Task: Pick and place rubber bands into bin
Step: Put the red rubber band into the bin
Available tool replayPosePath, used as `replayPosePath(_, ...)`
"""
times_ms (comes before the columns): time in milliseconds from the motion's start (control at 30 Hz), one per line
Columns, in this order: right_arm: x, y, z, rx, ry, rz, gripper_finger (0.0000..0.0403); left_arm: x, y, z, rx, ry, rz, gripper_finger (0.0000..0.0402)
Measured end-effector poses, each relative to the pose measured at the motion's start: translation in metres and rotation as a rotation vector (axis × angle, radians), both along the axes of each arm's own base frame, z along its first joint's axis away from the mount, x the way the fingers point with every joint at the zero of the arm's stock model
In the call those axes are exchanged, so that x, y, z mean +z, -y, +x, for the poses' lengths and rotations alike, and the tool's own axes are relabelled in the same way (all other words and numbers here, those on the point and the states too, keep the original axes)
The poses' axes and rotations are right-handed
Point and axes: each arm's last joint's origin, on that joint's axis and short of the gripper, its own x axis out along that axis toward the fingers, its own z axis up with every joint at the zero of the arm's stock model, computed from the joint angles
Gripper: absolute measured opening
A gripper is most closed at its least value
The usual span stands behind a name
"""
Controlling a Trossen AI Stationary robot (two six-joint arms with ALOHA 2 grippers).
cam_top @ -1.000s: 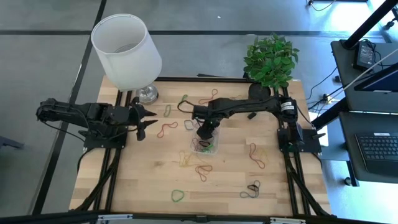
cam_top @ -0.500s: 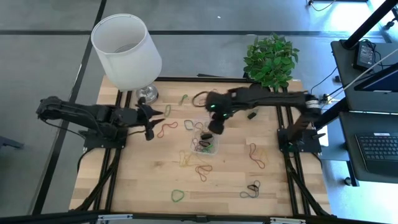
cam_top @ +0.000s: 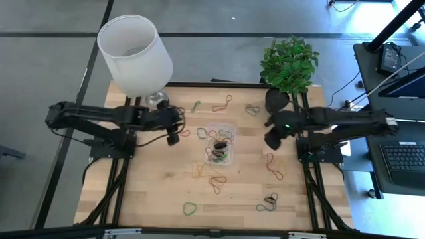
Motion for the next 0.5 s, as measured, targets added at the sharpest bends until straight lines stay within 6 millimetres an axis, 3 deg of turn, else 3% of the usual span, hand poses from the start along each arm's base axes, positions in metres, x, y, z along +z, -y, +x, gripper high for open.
replayPosePath(233,-0.033,-0.011,-0.044,-0.05,0.051,0.091,0.0011,-0.023,-0.017,0.02,0.022,-0.195,-0.086,0.0081)
replayPosePath(500,-0.055,-0.012,-0.054,-0.052,0.044,0.102,0.0006,-0.059,-0.033,0.032,0.134,-0.371,-0.216,0.0147)
